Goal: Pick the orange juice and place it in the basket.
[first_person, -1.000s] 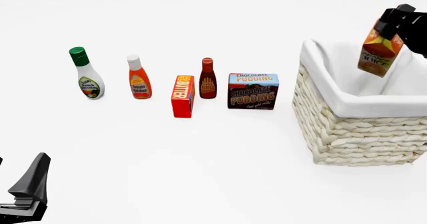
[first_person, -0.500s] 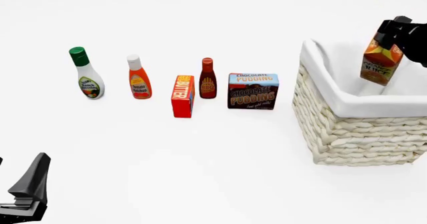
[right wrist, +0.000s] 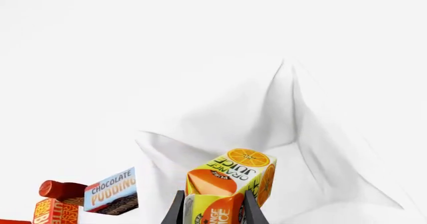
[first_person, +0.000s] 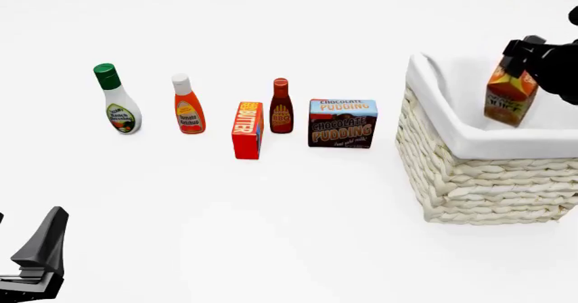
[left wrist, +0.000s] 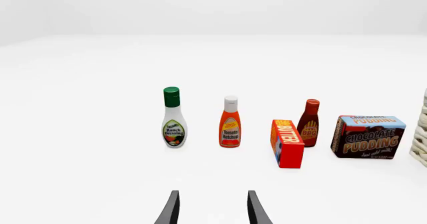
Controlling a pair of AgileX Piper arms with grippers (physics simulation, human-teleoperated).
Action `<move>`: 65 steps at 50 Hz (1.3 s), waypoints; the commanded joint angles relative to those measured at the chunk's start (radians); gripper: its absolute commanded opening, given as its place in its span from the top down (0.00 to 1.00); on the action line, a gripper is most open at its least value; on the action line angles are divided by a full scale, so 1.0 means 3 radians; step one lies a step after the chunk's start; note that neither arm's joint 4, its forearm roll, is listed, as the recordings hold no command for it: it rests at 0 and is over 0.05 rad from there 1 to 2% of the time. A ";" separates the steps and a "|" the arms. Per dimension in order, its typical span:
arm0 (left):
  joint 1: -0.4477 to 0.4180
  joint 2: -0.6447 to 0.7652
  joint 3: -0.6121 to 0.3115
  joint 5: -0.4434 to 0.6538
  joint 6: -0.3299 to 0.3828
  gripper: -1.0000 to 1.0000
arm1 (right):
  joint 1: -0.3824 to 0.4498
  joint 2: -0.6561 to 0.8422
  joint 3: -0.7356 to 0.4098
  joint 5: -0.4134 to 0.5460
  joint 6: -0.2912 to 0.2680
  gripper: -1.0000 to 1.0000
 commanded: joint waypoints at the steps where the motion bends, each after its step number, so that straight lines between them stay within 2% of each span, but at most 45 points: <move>1: 0.0000 0.0000 0.0000 0.0000 0.0000 0.00 | -0.0007 0.0073 -0.0040 -0.0004 0.0040 1.00; 65: 0.0000 0.0000 0.0000 0.0000 0.0000 0.00 | 0.0019 0.0328 -0.0121 0.0266 0.0153 1.00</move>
